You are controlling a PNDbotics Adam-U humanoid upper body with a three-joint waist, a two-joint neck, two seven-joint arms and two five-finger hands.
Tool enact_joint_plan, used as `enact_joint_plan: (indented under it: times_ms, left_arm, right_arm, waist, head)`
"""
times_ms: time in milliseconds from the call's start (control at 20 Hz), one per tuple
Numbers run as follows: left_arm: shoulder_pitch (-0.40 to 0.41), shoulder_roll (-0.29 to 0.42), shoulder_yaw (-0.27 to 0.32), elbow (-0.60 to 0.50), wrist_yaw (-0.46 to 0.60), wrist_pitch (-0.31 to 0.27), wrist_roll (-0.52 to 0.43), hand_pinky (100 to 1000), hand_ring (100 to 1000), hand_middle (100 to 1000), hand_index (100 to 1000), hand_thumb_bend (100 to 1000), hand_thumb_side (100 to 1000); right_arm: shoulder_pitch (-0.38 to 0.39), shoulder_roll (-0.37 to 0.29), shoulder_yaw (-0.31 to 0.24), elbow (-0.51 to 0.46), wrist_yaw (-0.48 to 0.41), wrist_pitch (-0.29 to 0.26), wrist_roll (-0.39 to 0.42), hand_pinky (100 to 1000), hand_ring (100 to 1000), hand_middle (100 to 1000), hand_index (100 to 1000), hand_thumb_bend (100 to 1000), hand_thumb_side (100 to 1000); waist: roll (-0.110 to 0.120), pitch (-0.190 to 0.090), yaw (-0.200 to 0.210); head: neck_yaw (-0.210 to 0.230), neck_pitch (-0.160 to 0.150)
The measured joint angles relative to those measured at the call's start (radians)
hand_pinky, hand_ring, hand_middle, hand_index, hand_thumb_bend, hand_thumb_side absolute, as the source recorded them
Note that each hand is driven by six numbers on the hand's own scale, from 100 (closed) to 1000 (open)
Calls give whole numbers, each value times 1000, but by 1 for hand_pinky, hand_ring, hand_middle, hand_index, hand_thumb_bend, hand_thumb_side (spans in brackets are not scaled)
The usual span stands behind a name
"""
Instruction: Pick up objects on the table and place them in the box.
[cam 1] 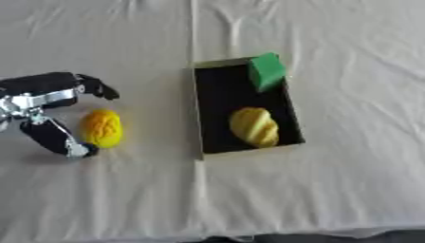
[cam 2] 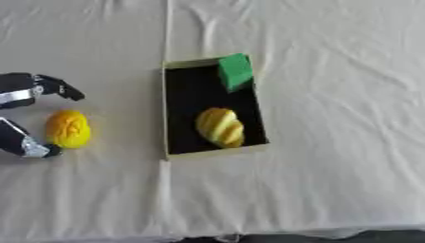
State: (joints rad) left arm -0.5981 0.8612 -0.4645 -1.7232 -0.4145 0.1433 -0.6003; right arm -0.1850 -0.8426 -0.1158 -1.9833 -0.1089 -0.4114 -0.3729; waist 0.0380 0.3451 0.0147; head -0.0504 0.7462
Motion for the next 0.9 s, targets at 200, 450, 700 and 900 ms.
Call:
enact_joint_plan:
  times_ms: [200,450,700,900]
  left_arm:
    - [3,-4,0,12,-1,-6,-2,932,879,802,900,502,100]
    - [8,-9,0,24,-17,-12,-5,907,855,774,881,477,100]
    - [8,-11,0,44,-63,-24,1,888,833,755,865,425,100]
    - [8,-22,-3,65,-99,-38,11,859,798,717,838,372,100]
  right_arm:
    - [1,6,0,0,-6,8,-2,958,882,650,849,100,526]
    - [6,14,-1,0,-9,13,-4,960,882,649,845,100,527]
    - [9,21,-1,0,-16,17,-6,961,881,647,843,100,528]
    - [13,30,-4,0,-20,17,-6,962,882,647,842,100,529]
  waist:
    - [0,0,-1]
    - [0,0,-2]
    - [0,0,-3]
    - [0,0,-7]
  head:
    - [1,0]
    - [3,-1]
    - [4,-1]
    - [4,-1]
